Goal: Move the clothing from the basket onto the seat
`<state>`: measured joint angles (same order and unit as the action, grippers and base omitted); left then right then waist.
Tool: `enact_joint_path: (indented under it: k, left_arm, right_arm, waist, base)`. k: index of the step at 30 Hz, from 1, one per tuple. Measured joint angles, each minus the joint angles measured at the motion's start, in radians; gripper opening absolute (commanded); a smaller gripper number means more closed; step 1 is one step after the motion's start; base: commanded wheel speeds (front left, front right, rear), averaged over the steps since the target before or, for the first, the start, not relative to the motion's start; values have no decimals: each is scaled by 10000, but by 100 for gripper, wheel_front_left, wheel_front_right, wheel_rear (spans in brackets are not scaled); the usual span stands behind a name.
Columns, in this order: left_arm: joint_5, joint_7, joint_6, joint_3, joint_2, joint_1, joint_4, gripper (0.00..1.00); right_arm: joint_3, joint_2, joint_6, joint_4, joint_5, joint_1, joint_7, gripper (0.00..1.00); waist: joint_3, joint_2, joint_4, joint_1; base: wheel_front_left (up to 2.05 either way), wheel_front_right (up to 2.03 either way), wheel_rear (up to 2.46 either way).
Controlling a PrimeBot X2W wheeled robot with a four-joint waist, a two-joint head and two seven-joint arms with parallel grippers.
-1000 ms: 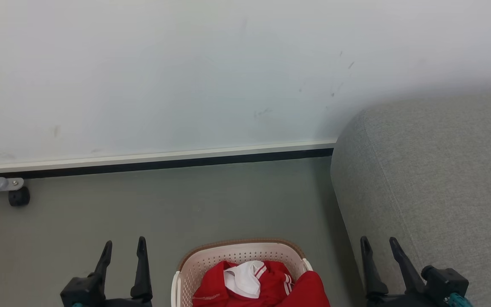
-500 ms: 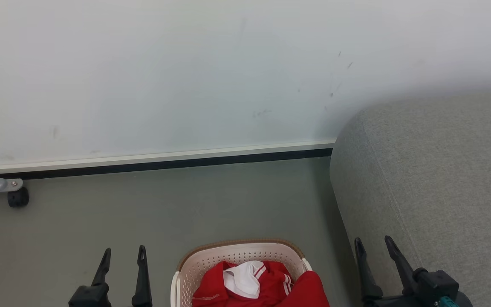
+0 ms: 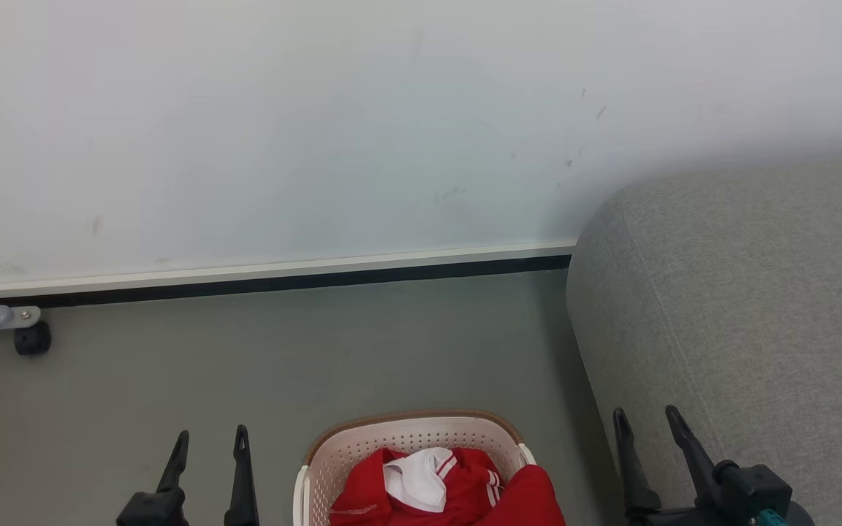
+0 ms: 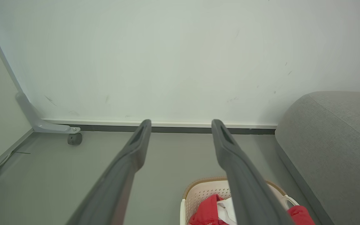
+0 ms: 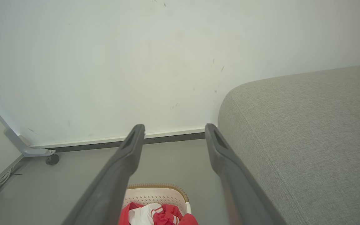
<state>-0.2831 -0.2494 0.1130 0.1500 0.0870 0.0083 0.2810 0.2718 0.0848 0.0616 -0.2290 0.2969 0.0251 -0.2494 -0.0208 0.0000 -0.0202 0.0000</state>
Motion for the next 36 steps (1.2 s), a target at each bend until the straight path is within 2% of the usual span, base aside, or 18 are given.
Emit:
enact_joint_path:
  k: [17, 21, 29, 36]
  left_arm:
    - [35, 0, -180, -2, -69, 0, 42, 100]
    - [240, 0, -347, 163, -67, -5, 38, 100]
    - [577, -2, -602, 529, -2, -415, 88, 100]
    - [894, -2, -786, 826, 77, -1027, 652, 100]
  right_arm:
    - [-113, -31, -86, -2, -94, -151, 0, 100]
    - [-153, -33, -86, 109, -217, -183, 0, 100]
    - [-443, -25, -75, 652, -341, -177, 0, 100]
    - [-708, -12, 13, 1244, -516, -111, 0, 100]
  waist:
    - [56, 0, 30, 0]
    - [199, 0, 29, 0]
    - [824, 0, -9, 0]
    - [1696, 1, -94, 1]
  base:
    - [0, 0, 0]
    - [0, 0, 0]
    - [0, 0, 0]
    - [0, 0, 0]
